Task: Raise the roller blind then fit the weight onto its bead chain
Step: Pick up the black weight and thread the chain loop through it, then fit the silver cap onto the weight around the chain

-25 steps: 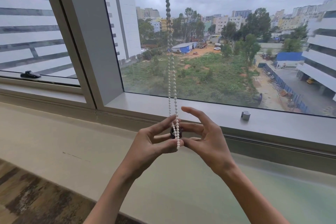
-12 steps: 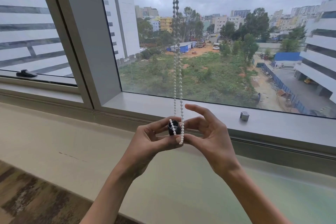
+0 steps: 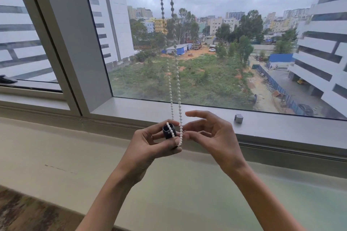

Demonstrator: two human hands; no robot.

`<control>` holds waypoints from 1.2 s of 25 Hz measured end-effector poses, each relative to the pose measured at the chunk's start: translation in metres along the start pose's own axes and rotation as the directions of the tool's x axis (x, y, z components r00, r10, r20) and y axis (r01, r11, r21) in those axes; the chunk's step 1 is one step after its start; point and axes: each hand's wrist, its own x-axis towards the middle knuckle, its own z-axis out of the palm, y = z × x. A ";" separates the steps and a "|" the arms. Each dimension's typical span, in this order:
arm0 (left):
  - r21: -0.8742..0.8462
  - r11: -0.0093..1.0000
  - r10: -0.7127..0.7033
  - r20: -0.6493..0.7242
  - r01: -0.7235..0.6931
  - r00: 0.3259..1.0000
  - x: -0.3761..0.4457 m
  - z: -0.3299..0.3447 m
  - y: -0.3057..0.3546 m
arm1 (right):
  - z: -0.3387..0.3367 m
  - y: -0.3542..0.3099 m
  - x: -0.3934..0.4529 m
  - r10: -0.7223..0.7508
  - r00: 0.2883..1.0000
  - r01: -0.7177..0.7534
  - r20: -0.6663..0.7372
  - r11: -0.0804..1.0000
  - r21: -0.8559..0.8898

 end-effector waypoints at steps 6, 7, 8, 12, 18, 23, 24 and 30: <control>-0.009 1.000 0.005 0.002 -0.005 1.000 -0.004 0.002 0.005 | -0.101 0.046 0.048 0.024 0.942 -0.292 -0.336 0.552 -0.781; -0.004 1.000 0.007 0.005 -0.007 1.000 -0.004 0.003 0.006 | -0.111 0.056 0.055 0.140 0.943 -0.331 -0.301 0.459 -0.825; -0.005 1.000 0.007 0.006 -0.007 1.000 -0.004 0.005 0.007 | -0.115 0.064 0.058 0.237 0.933 -0.351 -0.272 0.420 -0.837; -0.029 1.000 -0.008 0.015 0.008 1.000 -0.003 0.010 0.008 | -0.116 0.077 0.058 0.175 0.938 -0.345 -0.300 0.574 -0.742; -0.053 0.999 -0.011 0.028 0.012 1.000 -0.004 0.007 0.009 | -0.114 0.044 0.052 0.385 0.908 -0.364 -0.168 0.921 0.141; -0.066 0.998 0.012 0.021 -0.011 1.000 -0.004 0.010 0.008 | -0.079 0.000 0.042 0.362 0.897 -0.439 0.254 0.657 0.613; -0.066 0.998 0.018 0.020 -0.016 1.000 -0.004 0.011 0.008 | -0.071 -0.005 0.040 0.337 0.895 -0.446 0.292 0.664 0.601; -0.040 0.998 0.054 0.029 -0.052 0.998 -0.008 0.013 0.011 | -0.035 -0.027 0.030 0.155 0.921 -0.238 0.358 0.951 0.200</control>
